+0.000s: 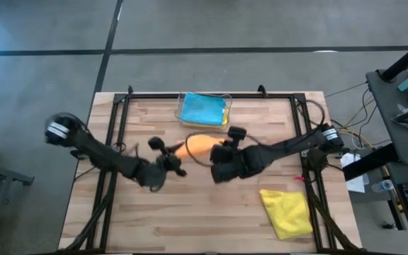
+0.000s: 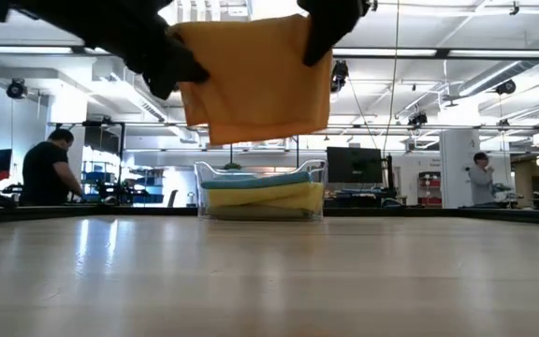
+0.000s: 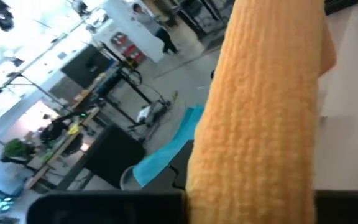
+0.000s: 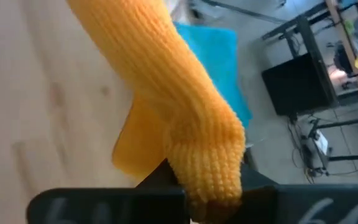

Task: Fold microfiber towels
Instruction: Put the orange microfiber cloth into the transparent bin

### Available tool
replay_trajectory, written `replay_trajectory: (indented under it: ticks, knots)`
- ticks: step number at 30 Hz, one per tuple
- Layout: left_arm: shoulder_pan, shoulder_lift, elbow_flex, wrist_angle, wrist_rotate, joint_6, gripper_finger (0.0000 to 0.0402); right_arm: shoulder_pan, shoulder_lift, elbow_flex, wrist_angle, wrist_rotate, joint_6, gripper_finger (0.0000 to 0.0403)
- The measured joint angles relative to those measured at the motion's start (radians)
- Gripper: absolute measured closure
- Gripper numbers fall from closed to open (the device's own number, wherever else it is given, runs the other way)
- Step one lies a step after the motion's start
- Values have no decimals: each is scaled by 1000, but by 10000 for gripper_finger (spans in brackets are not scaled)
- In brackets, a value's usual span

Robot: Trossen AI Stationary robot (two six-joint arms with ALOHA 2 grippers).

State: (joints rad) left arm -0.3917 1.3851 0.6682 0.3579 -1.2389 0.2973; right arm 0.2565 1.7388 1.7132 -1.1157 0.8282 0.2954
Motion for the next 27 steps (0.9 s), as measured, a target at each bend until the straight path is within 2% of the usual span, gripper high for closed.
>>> replay_trajectory:
  ticks: [5,10,14,18,20,23,27]
  knots:
    - [195,-171,-23,-45,233,156,401,-123,-79,-56,133,-34,-155,394]
    - [384,-225,-14,-44,386,293,401,-266,-119,-117,305,-110,-348,394]
    - [517,-209,-9,-45,556,373,401,-375,-120,-138,356,-186,-436,394]
    - [634,-163,3,-25,604,421,401,-457,-119,-168,442,-244,-517,395]
    - [687,-141,8,-5,663,450,401,-492,-119,-186,477,-266,-547,395]
    - [753,-98,14,64,742,515,401,-535,-119,-206,512,-273,-585,395]
    - [816,-34,35,148,796,628,401,-581,-119,-246,579,-289,-663,395]
